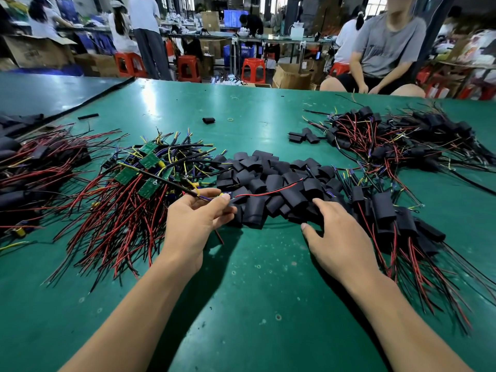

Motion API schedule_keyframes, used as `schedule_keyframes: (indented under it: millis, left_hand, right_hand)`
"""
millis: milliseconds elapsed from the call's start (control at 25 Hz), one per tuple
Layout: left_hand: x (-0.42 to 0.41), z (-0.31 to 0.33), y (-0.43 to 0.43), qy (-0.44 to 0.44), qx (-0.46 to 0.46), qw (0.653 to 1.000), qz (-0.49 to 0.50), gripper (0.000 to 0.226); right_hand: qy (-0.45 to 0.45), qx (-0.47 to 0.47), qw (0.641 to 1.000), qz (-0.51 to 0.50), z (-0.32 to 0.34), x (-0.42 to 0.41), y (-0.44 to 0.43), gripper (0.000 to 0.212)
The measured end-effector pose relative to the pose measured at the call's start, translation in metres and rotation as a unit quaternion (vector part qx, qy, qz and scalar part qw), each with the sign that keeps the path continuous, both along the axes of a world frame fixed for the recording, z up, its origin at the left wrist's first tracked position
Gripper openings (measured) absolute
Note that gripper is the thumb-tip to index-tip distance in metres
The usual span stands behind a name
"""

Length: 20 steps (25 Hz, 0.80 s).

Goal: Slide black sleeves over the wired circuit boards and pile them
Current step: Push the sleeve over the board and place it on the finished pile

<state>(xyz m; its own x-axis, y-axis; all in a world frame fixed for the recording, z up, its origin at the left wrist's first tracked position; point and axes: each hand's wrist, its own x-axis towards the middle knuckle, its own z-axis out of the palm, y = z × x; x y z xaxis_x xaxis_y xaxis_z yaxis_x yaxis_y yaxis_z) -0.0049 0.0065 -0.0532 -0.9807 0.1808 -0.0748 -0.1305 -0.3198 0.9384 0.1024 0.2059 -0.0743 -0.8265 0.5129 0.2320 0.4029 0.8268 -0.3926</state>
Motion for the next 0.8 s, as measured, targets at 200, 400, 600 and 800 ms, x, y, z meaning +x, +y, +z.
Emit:
schedule_keyframes:
  millis: [200, 400, 600, 800]
  left_hand:
    - [-0.001, 0.001, -0.001, -0.009, 0.001, 1.000, 0.002, 0.012]
    - [-0.003, -0.001, -0.001, -0.016, 0.005, 1.000, -0.010, 0.010]
    - [-0.005, -0.002, -0.002, -0.024, 0.004, 1.000, -0.006, 0.012]
    - [-0.009, 0.000, -0.005, -0.040, 0.014, 0.999, 0.006, 0.017]
  right_hand:
    - [0.043, -0.021, 0.999, 0.024, -0.003, -0.001, -0.013, 0.049]
    - [0.143, -0.091, 0.985, 0.035, -0.005, -0.005, -0.013, 0.024]
    - [0.271, -0.221, 0.936, -0.047, 0.005, -0.003, -0.008, 0.032]
    - [0.311, -0.483, 0.816, -0.058, 0.012, -0.008, 0.000, 0.020]
